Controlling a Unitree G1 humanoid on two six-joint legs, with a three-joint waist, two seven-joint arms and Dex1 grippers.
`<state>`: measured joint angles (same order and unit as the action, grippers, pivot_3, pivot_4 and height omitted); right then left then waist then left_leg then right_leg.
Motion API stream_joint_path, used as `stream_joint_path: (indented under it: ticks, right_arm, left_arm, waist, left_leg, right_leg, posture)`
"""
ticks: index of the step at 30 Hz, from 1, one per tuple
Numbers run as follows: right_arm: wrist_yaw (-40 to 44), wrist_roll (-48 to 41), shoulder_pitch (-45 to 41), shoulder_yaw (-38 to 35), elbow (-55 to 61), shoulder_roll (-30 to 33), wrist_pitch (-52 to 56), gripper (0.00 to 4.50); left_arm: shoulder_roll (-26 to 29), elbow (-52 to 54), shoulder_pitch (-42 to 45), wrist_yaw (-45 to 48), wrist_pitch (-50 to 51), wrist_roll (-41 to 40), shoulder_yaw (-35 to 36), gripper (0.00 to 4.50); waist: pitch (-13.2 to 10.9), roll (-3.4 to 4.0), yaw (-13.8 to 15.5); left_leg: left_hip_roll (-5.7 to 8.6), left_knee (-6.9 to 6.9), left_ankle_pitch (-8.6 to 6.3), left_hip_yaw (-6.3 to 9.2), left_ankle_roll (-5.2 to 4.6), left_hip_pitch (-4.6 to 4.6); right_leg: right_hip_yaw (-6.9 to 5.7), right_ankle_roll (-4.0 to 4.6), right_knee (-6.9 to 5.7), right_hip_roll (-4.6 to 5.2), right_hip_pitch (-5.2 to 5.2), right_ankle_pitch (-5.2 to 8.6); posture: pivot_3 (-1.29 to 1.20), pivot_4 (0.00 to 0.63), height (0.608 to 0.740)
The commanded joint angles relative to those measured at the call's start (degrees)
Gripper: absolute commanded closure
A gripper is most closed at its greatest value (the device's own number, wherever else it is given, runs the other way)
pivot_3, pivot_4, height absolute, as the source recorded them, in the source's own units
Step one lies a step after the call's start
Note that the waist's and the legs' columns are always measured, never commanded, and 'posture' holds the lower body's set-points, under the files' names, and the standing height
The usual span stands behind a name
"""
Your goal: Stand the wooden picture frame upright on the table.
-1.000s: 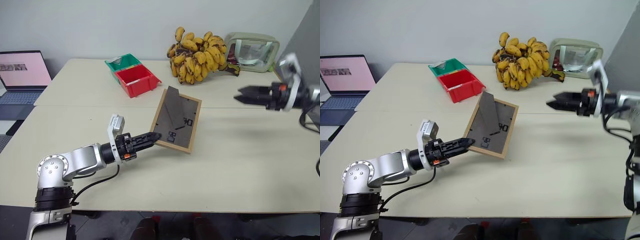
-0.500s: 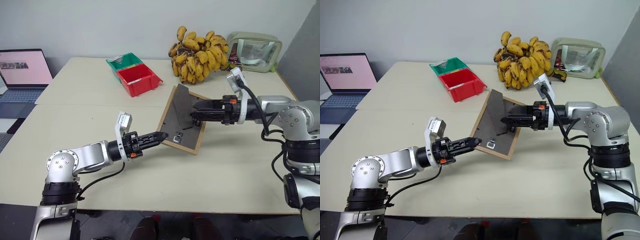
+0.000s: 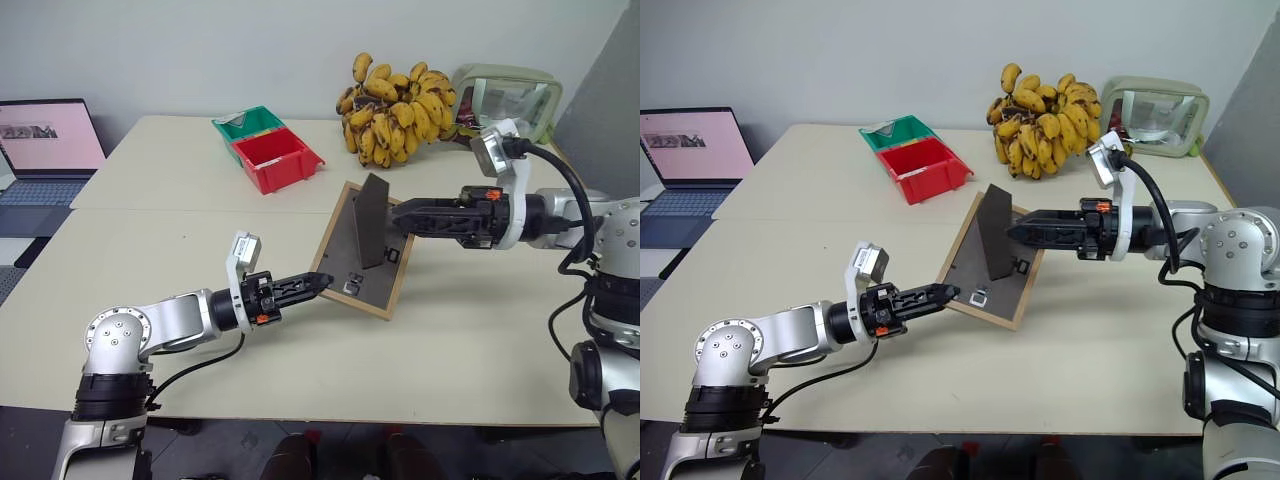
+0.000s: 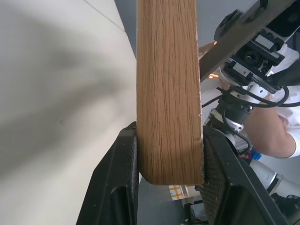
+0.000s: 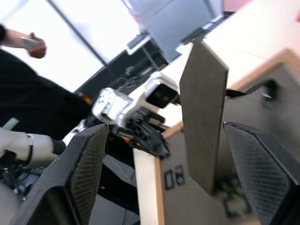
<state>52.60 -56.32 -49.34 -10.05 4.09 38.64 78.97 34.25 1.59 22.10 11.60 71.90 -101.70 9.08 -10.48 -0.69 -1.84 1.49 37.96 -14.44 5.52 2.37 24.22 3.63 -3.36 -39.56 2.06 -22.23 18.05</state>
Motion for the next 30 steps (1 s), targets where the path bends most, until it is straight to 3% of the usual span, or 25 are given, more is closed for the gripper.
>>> stream_joint_path:
  ticks: [1, 6, 7, 10, 13, 18, 26, 30]
  right_arm:
    - [4.83, 12.33, 6.58, 3.45, 3.77, 10.14, -17.35, 0.39]
    - [8.23, 36.35, 21.07, 4.9, 2.7, 19.14, -60.02, 0.39]
    - [6.26, 44.02, 24.17, 6.74, -0.83, 19.76, -76.66, 0.39]
    - [-5.06, 60.48, 23.76, 10.21, -12.68, 16.89, -110.76, 0.39]
    - [-20.29, 75.03, 16.21, 12.04, -21.95, 11.92, -131.55, 0.39]
    - [-36.5, 91.08, 8.32, 15.51, -32.62, 7.58, -144.3, 0.39]
    - [-50.85, 102.94, 1.32, 19.47, -36.84, 4.19, -152.0, 0.39]
    - [-55.94, 106.94, -0.79, 20.94, -37.02, 3.87, -152.56, 1.03]
  left_arm:
    - [0.5, 1.53, 0.42, -0.49, -1.69, -4.33, 0.65, 3.18]
    - [1.78, 1.24, -0.36, -2.59, -2.97, -8.03, 0.72, 3.18]
    - [1.97, 1.35, -0.46, -2.78, -3.11, -8.37, 0.49, 3.18]
    - [1.67, 1.45, -0.26, -4.36, -4.04, -10.43, -0.96, 3.18]
    - [0.25, 0.82, 0.72, -5.37, -4.46, -11.3, -1.25, 3.18]
    - [-0.84, 0.71, 1.63, -5.68, -3.78, -11.3, -0.86, 3.18]
    - [-2.75, 2.34, -0.45, -6.93, -3.46, -11.3, 0.14, 3.18]
    - [-3.73, 2.42, -0.72, -7.73, -3.69, -11.3, 0.16, 3.18]
  waist:
    - [-0.01, -0.01, 0.16]
    - [0.0, -0.03, 0.14]
    - [0.0, -0.01, -0.03]
    - [0.0, -0.03, -0.48]
    - [-0.04, -0.02, -1.56]
    - [-0.01, -0.09, -1.47]
    - [-0.02, -0.1, -1.27]
    - [-0.02, -0.1, -1.37]
  left_leg:
    - [0.04, 0.01, 0.0, 0.01, -0.01, 0.01]
    - [0.05, 0.01, 0.01, -0.05, -0.02, 0.02]
    - [0.03, 0.03, 0.01, -0.06, -0.02, 0.01]
    - [-0.06, -0.02, 0.02, -0.27, 0.01, -0.19]
    - [-0.06, 0.02, 0.16, -0.73, 0.19, -0.44]
    - [-0.13, 0.02, 0.43, -0.55, 0.37, -0.53]
    - [-0.1, 0.02, 0.46, -0.48, 0.41, -0.5]
    - [-0.12, 0.02, 0.47, -0.46, 0.44, -0.52]
  right_leg:
    - [-0.02, -0.01, 0.01, 0.0, 0.02, 0.0]
    - [0.02, -0.02, 0.03, 0.02, 0.02, 0.01]
    - [0.01, -0.04, 0.03, 0.01, 0.01, 0.02]
    - [0.17, -0.03, -0.04, -0.04, 0.08, 0.02]
    - [0.52, -0.04, -0.41, -0.09, 0.04, 0.02]
    - [0.51, -0.03, -0.52, -0.46, 0.08, -0.05]
    - [0.5, -0.02, -0.5, -0.47, 0.08, -0.05]
    - [0.5, -0.02, -0.53, -0.5, 0.09, -0.05]
  posture:
    - [0.0, 0.15, 0.74]
    - [0.0, 0.15, 0.74]
    - [0.0, 0.15, 0.74]
    - [0.0, 0.15, 0.74]
    - [0.0, 0.15, 0.74]
    - [0.0, 0.15, 0.74]
    - [0.0, 0.15, 0.74]
    - [0.0, 0.15, 0.74]
